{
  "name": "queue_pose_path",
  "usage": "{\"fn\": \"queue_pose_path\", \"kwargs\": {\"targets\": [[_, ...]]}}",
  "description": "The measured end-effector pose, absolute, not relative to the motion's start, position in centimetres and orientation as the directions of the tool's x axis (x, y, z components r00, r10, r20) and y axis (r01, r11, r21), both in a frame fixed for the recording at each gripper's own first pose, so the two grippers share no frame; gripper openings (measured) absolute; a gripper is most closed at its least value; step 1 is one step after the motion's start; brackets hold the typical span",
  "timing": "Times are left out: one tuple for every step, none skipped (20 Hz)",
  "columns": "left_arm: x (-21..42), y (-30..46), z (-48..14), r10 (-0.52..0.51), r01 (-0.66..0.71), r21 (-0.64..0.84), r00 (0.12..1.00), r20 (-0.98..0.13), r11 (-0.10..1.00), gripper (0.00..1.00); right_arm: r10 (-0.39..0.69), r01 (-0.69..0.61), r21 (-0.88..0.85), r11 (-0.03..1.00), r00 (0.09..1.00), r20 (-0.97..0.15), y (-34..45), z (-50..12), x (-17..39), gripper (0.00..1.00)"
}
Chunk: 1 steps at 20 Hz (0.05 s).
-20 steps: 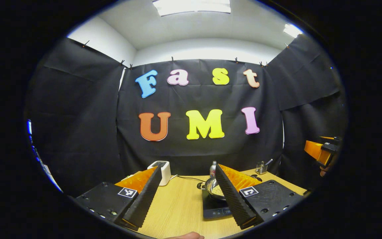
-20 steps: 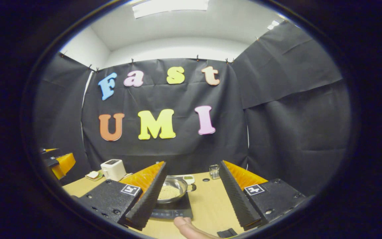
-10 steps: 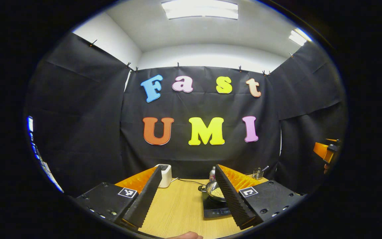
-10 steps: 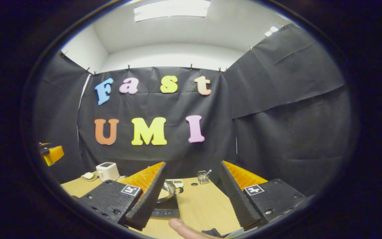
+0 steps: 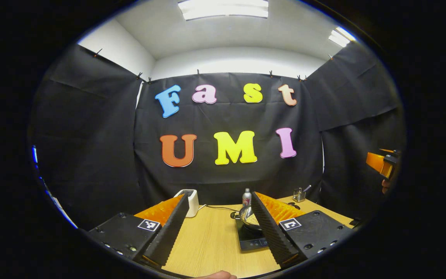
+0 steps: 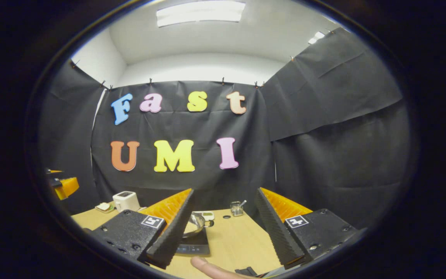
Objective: First push the handle of the pot to place it horizontally, then grasp the pot with both hands and set it on the induction cooktop.
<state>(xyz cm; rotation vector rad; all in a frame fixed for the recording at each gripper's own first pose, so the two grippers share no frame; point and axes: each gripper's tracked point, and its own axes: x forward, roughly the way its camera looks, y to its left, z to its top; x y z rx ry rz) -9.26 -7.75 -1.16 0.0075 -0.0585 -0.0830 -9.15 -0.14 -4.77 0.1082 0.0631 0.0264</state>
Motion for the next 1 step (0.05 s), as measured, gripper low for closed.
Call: {"fn": "queue_pose_path", "kwargs": {"targets": [[-9.21,-7.67,-1.53,-0.081,0.08,0.017,0.995,0.049,0.997,0.96,0.021,-0.014,0.113,0.994,0.998,-0.058,-0.35,-4.9,-9.12,0.96]]}}
